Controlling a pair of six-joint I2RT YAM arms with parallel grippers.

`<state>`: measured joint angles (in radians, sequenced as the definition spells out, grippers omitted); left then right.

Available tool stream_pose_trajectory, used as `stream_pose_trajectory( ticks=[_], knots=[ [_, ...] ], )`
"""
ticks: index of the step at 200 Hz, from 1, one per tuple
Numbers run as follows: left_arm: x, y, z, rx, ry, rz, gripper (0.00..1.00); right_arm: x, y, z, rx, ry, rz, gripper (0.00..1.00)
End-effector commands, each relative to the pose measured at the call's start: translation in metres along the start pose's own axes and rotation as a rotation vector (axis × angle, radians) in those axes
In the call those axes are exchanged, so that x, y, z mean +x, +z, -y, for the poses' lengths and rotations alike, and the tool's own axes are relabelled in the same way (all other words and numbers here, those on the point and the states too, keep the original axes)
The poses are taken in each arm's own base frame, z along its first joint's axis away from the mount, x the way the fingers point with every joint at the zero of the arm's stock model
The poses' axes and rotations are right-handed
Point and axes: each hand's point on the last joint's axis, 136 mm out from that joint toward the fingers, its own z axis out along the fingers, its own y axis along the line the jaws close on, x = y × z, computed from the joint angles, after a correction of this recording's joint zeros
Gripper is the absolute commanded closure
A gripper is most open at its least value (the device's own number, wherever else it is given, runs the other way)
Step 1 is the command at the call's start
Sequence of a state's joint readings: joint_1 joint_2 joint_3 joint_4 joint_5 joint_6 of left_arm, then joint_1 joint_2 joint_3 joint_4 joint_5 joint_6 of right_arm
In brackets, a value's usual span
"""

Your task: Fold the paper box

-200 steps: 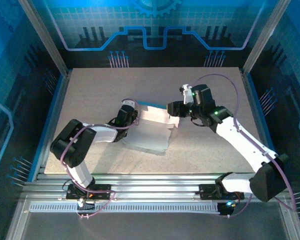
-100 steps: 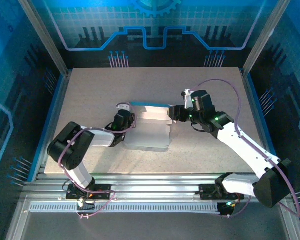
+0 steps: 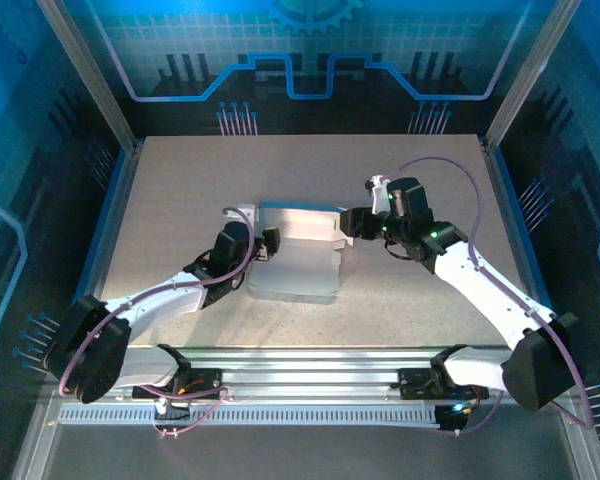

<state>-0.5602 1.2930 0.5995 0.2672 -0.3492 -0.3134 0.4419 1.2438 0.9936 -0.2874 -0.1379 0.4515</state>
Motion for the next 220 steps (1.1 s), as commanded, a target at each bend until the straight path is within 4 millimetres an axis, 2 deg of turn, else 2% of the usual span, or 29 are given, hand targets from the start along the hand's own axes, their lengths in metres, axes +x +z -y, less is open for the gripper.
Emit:
stream_pose_trajectory(
  ticks=[1,6,9,50,62,88,132,157,187,220],
  knots=[
    [0.021,-0.007,0.019,0.079,-0.025,-0.119,0.12,-0.003,0.002,-0.001,-0.025,0.008,0.018,0.44],
    [0.025,-0.008,0.021,0.09,-0.027,-0.133,0.02,-0.003,0.001,-0.001,-0.03,0.013,0.024,0.43],
    [0.026,-0.008,0.023,0.101,-0.031,-0.14,0.01,-0.003,0.002,-0.001,-0.029,0.017,0.026,0.42],
    [0.038,-0.015,0.049,0.253,-0.075,-0.206,0.01,0.002,0.006,0.014,0.053,0.105,0.027,0.35],
    [0.041,-0.015,0.054,0.275,-0.078,-0.239,0.01,0.002,0.01,0.013,0.045,0.133,0.015,0.31],
    [0.045,-0.017,0.062,0.321,-0.077,-0.253,0.01,0.003,0.02,0.01,0.035,0.147,0.002,0.3],
    [0.057,-0.011,0.065,0.315,-0.152,-0.317,0.01,-0.009,0.034,0.006,0.026,0.16,0.008,0.37],
    [0.059,-0.004,0.065,0.328,-0.179,-0.292,0.01,-0.012,0.046,0.004,0.035,0.163,-0.003,0.4],
    [0.06,0.004,0.053,0.256,-0.176,-0.275,0.01,-0.017,0.053,0.007,0.069,0.167,0.011,0.42],
    [0.068,0.011,0.059,0.272,-0.192,-0.314,0.01,-0.024,0.064,0.008,0.091,0.176,0.013,0.45]
  ],
)
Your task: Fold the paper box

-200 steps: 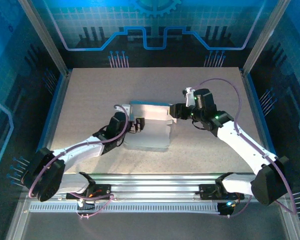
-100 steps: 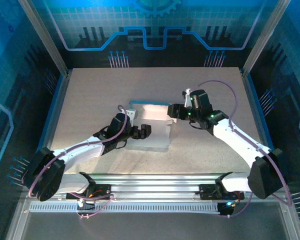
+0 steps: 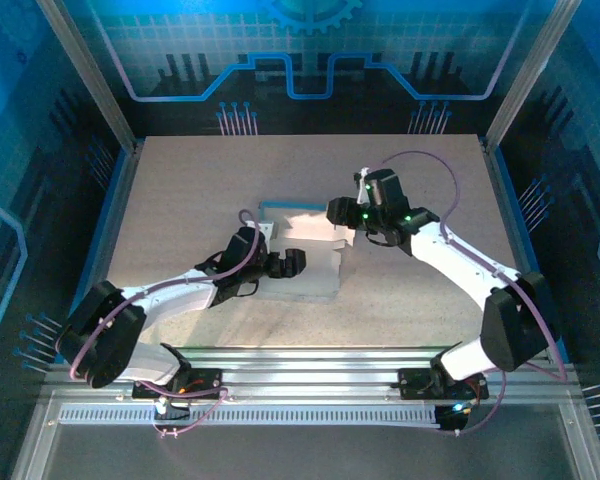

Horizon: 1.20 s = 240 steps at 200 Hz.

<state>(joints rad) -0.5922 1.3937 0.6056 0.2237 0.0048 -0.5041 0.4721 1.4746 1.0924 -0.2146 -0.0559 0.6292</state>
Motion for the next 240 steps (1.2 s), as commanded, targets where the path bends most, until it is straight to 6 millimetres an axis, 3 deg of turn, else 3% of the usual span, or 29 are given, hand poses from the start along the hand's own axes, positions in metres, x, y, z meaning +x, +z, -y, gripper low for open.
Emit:
stream_pose_trajectory(
  ticks=[1,51,99,149,240],
  knots=[
    [0.0,0.01,0.002,0.008,-0.035,-0.009,0.01,-0.016,0.005,-0.009,0.009,0.006,0.042,0.45],
    [0.015,0.028,-0.01,-0.02,-0.089,-0.026,0.01,-0.018,0.021,-0.004,0.072,0.007,0.034,0.48],
    [0.028,0.03,-0.025,-0.075,-0.089,-0.036,0.01,-0.008,0.033,0.005,0.117,0.036,0.003,0.49],
    [0.04,0.037,-0.023,-0.074,-0.085,-0.057,0.01,0.001,0.035,0.014,0.154,0.071,0.005,0.51],
    [0.049,0.044,-0.013,-0.067,-0.07,-0.08,0.01,0.011,0.043,0.013,0.092,0.185,0.011,0.59]
  ],
)
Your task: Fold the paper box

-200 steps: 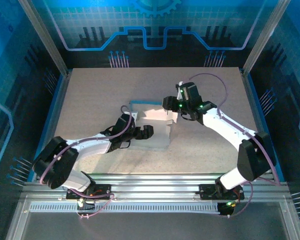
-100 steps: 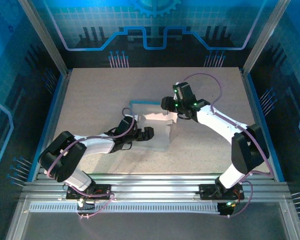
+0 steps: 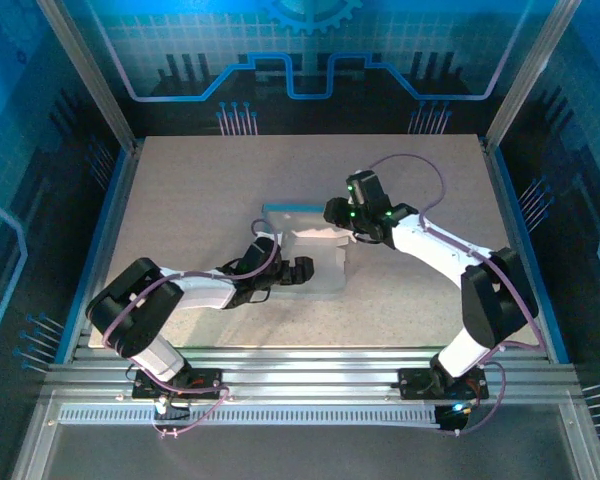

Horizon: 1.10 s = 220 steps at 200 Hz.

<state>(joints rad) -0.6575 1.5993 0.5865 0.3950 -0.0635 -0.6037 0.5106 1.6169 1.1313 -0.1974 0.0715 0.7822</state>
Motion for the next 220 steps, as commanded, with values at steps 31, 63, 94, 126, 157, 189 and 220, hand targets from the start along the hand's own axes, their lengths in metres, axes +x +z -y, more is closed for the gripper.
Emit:
stream_pose_trajectory(
  ticks=[31,63,94,126,157,189,220],
  knots=[
    [0.016,0.002,-0.002,-0.03,0.003,-0.046,0.01,-0.001,0.002,-0.011,-0.1,0.095,0.047,0.65],
    [0.019,0.003,-0.002,-0.036,0.008,-0.052,0.01,-0.005,-0.002,-0.011,-0.132,0.119,0.08,0.7],
    [0.018,0.004,-0.001,-0.035,0.003,-0.05,0.01,-0.006,-0.004,-0.008,-0.14,0.135,0.084,0.67],
    [0.017,0.006,0.002,-0.027,-0.013,-0.05,0.01,-0.01,-0.011,-0.003,-0.157,0.124,0.094,0.63],
    [0.017,0.009,-0.001,-0.042,-0.018,-0.046,0.01,-0.01,-0.023,0.0,-0.202,0.075,0.1,0.59],
    [0.02,0.01,-0.005,-0.058,-0.025,-0.051,0.01,-0.005,-0.038,-0.003,-0.266,0.002,0.074,0.54],
    [0.022,0.011,-0.007,-0.067,-0.022,-0.061,0.01,0.011,-0.051,0.008,-0.28,-0.06,0.059,0.52]
  ],
)
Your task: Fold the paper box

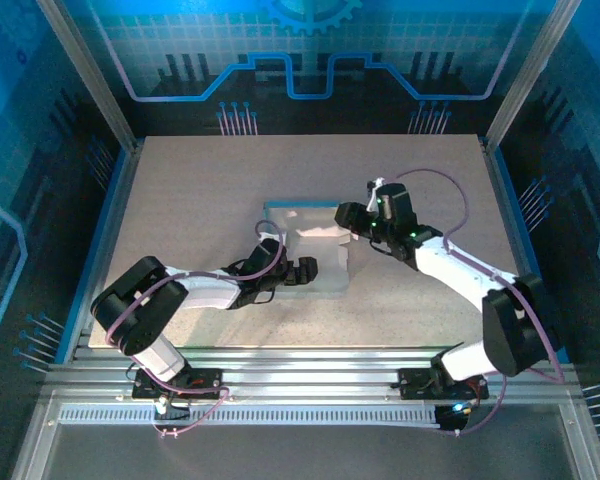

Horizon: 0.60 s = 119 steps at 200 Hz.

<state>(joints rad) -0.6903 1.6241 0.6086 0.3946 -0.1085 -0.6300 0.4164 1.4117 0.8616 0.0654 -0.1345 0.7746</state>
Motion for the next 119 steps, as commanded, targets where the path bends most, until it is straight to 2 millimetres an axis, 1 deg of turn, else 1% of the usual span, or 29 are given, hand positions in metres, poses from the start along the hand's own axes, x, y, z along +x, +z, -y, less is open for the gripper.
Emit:
stream_pose_trajectory(
  ticks=[1,23,46,62,83,104,107,119],
  knots=[
    [0.02,0.005,-0.013,-0.05,-0.015,-0.072,0.01,0.01,-0.015,-0.001,-0.049,-0.082,-0.022,0.52],
    [0.021,0.005,-0.013,-0.047,-0.016,-0.074,0.0,0.02,-0.021,0.01,-0.035,-0.116,-0.046,0.53],
    [0.023,0.005,-0.014,-0.049,-0.018,-0.079,0.01,0.03,-0.019,0.023,-0.016,-0.121,-0.065,0.55],
    [0.024,0.005,-0.015,-0.048,-0.025,-0.081,0.01,0.035,-0.011,0.027,-0.033,-0.098,-0.061,0.55],
    [0.025,0.006,-0.016,-0.052,-0.032,-0.08,0.01,0.04,0.006,0.039,-0.02,-0.049,-0.064,0.54],
    [0.028,0.004,-0.019,-0.066,-0.044,-0.086,0.01,0.044,0.018,0.046,-0.015,-0.024,-0.071,0.53],
    [0.028,0.004,-0.02,-0.069,-0.047,-0.085,0.01,0.039,0.02,0.044,-0.023,-0.027,-0.05,0.53],
    [0.029,0.002,-0.021,-0.069,-0.054,-0.082,0.01,0.038,0.025,0.05,0.005,-0.019,-0.048,0.52]
  ],
)
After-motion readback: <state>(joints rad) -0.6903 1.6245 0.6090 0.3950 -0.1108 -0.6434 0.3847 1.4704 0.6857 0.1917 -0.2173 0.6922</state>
